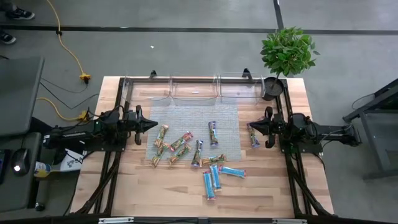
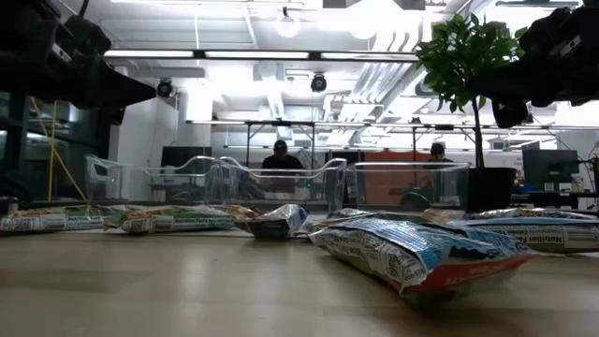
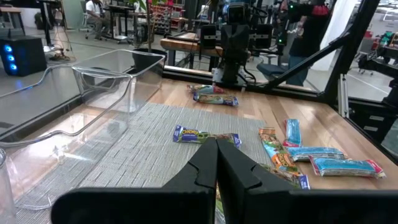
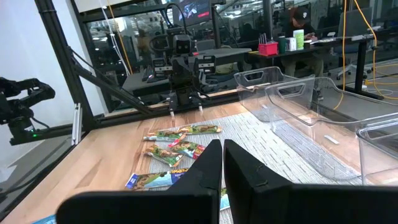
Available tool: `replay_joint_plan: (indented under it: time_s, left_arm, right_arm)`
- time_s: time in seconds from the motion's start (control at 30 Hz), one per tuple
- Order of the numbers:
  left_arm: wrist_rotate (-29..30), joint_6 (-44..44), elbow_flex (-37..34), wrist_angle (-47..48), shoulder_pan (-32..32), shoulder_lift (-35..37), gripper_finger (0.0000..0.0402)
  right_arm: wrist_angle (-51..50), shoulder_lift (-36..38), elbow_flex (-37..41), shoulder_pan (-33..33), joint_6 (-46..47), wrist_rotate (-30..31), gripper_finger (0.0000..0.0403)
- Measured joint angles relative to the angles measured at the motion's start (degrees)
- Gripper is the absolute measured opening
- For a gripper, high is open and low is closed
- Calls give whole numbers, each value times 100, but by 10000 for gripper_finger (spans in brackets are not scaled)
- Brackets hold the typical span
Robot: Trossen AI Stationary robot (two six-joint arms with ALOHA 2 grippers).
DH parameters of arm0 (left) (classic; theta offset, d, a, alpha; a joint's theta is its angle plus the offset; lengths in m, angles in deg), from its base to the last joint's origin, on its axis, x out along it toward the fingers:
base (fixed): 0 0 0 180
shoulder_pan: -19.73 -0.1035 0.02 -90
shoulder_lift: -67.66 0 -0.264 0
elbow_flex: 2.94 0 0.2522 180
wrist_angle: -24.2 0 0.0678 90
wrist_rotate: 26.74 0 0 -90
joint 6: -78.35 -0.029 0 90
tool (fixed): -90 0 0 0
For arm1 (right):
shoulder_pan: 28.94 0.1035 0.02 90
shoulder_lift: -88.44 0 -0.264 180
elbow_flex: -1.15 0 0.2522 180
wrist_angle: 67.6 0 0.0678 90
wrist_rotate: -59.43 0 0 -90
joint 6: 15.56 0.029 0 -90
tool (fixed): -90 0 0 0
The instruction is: Pick and place Granola Bars by type
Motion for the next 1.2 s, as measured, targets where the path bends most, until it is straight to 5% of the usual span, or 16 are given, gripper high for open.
replay_joint_plan:
  time_s: [0.7,1.2]
  left_arm:
    - [133,517,-35,-505,0,1,0]
    - [722,3783,175,-289,0,-3,0]
  right_arm:
    - [1,0,2,1,-1,2,0]
    - [1,-2,1,0,0,2,0]
